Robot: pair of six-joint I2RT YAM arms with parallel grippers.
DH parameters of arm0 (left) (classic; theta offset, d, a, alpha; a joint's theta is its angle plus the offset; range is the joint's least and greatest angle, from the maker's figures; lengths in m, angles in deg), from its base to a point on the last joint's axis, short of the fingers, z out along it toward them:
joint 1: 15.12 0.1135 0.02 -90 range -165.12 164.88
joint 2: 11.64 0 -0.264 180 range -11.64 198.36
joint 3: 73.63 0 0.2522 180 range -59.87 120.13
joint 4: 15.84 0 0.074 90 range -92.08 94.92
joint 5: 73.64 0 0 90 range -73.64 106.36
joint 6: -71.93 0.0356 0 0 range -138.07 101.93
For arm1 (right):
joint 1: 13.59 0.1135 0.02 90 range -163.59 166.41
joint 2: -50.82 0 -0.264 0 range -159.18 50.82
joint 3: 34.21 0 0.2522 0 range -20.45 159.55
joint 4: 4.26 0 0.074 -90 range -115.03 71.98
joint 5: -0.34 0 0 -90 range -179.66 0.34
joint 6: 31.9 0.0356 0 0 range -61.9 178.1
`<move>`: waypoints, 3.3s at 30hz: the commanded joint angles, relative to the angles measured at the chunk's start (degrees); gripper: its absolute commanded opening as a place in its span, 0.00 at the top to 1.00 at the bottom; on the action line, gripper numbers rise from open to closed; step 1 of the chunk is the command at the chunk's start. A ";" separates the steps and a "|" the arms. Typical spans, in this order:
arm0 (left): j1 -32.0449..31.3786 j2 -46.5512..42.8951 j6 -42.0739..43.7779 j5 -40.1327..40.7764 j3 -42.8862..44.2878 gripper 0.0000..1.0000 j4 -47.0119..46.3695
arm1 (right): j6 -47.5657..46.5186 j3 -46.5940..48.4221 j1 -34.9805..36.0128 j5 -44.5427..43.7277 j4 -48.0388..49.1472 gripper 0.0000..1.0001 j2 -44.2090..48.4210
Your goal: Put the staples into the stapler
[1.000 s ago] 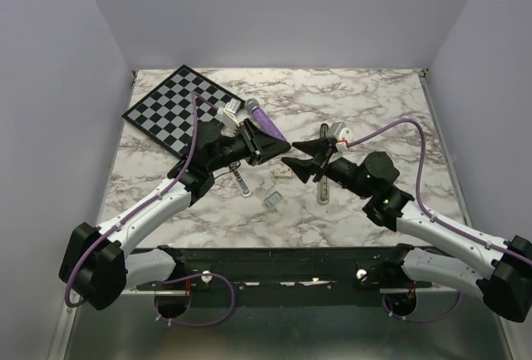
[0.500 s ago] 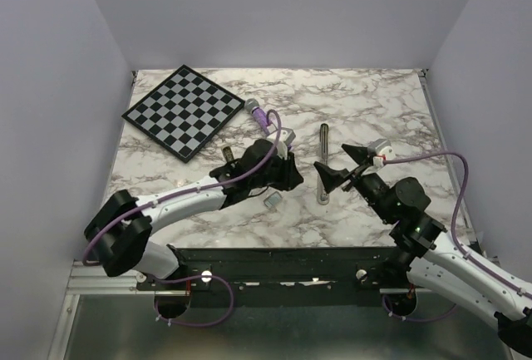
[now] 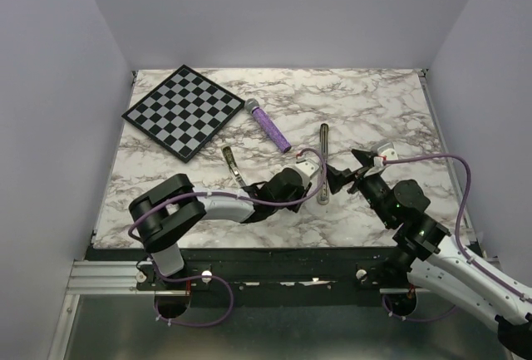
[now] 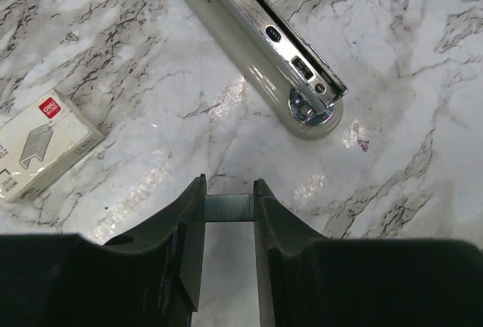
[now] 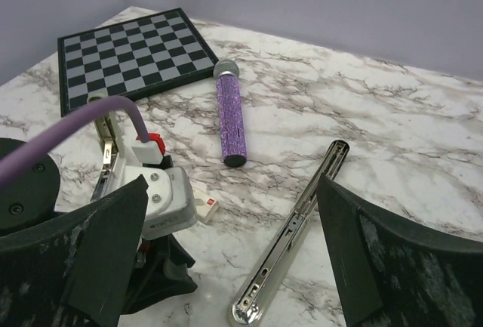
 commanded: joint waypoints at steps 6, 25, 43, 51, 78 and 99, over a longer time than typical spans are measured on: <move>-1.31 6.17 3.85 4.66 -1.81 0.76 -9.19 | -0.75 1.07 0.19 -2.45 -2.12 0.00 -0.02; -2.98 2.57 4.03 6.78 -4.89 0.46 -11.39 | 0.13 2.74 0.27 -3.33 -4.32 0.00 0.77; 1.93 -18.16 -7.56 9.41 -6.73 0.28 -5.87 | 9.88 20.22 0.19 -3.07 -27.59 0.00 -9.06; 16.23 -34.06 -12.67 9.41 -0.78 0.04 11.43 | 14.63 31.47 0.19 4.47 -42.62 0.00 -23.90; 38.06 -44.36 1.47 24.79 4.18 0.01 7.25 | 11.12 50.02 2.56 14.60 -58.46 0.38 -69.09; 38.06 -46.39 5.44 27.34 1.35 0.01 2.05 | 7.16 55.39 2.47 11.08 -57.23 0.55 -82.64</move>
